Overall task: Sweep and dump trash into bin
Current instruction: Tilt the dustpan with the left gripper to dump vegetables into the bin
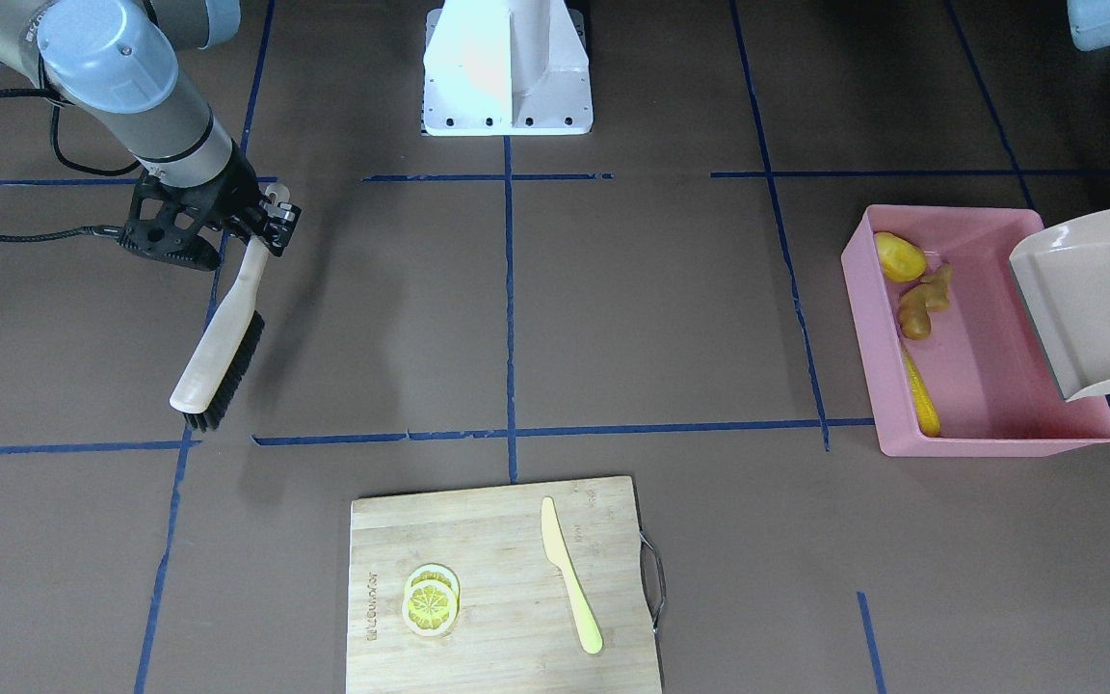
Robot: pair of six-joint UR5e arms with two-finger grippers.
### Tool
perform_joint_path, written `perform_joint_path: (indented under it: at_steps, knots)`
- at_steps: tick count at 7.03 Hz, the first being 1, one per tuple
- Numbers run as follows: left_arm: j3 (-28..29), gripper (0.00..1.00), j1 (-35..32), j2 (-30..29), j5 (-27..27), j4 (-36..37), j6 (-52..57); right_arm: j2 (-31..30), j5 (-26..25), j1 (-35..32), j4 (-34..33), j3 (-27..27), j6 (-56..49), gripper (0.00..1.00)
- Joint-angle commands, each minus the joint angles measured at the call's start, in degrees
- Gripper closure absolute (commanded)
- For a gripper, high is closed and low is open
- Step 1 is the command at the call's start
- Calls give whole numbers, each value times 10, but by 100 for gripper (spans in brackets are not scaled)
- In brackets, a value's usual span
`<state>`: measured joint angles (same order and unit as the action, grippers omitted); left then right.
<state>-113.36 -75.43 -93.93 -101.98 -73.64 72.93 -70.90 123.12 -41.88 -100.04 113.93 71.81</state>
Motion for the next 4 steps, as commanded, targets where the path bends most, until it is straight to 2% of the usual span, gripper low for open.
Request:
perform_joint_path:
  at_steps: [1,4]
  knots:
    - [4,100,1,-34,-17,21,3,-21,-4,-2,-2,19,0,100]
    - [4,100,3,-99,-168,35,-86,-50,-8,-6,-1,35,-9,100]
